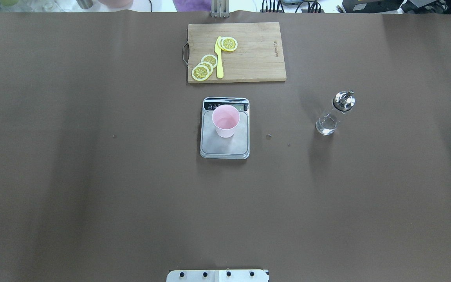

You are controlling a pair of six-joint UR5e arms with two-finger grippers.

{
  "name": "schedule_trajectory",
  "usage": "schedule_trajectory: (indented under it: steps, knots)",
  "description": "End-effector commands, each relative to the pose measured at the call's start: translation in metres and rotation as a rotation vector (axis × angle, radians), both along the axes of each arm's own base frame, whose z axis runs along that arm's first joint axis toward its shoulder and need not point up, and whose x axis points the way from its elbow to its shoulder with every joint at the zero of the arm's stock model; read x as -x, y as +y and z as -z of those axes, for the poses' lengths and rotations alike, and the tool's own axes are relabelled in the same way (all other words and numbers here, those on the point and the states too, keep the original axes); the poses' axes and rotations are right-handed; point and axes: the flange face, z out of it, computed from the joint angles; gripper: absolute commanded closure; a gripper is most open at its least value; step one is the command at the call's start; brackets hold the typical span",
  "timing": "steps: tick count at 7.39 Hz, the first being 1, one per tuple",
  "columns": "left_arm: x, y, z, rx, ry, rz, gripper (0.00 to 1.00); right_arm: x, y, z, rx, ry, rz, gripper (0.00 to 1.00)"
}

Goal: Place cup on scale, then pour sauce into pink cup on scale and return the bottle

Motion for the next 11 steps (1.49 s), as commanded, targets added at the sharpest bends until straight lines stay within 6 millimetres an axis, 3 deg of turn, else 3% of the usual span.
schedule_trajectory:
  steps: [1, 2, 3, 4, 6, 7, 9, 10, 11]
  knots:
    - [0.000, 0.001, -0.002, 0.018, 0.000, 0.001, 0.01, 0.009, 0.002, -0.014, 0.060, 0.031, 0.143, 0.00]
    - [0.000, 0.001, -0.002, 0.018, -0.002, 0.001, 0.01, 0.010, 0.011, -0.029, -0.003, 0.121, 0.216, 0.00]
    - [0.000, 0.000, -0.002, 0.021, -0.002, 0.001, 0.01, -0.006, 0.018, -0.037, 0.001, 0.142, 0.209, 0.00]
    - [0.000, -0.001, -0.006, 0.027, -0.002, 0.001, 0.01, -0.013, 0.015, -0.035, 0.075, 0.130, 0.203, 0.00]
    - [0.000, 0.004, -0.014, 0.043, -0.002, 0.000, 0.01, -0.004, -0.010, 0.045, 0.235, 0.133, 0.239, 0.00]
    - [0.000, 0.005, -0.018, 0.053, -0.002, 0.000, 0.01, -0.004, -0.002, 0.052, 0.294, 0.136, 0.250, 0.00]
    - [0.000, 0.000, -0.015, 0.047, -0.005, 0.002, 0.01, -0.007, 0.036, 0.013, 0.369, 0.134, 0.254, 0.00]
    - [0.000, 0.000, -0.026, 0.069, -0.004, 0.001, 0.01, -0.008, 0.043, 0.007, 0.365, 0.131, 0.255, 0.00]
    - [0.000, -0.001, -0.020, 0.057, -0.002, 0.000, 0.01, -0.008, 0.038, 0.013, 0.348, 0.141, 0.252, 0.00]
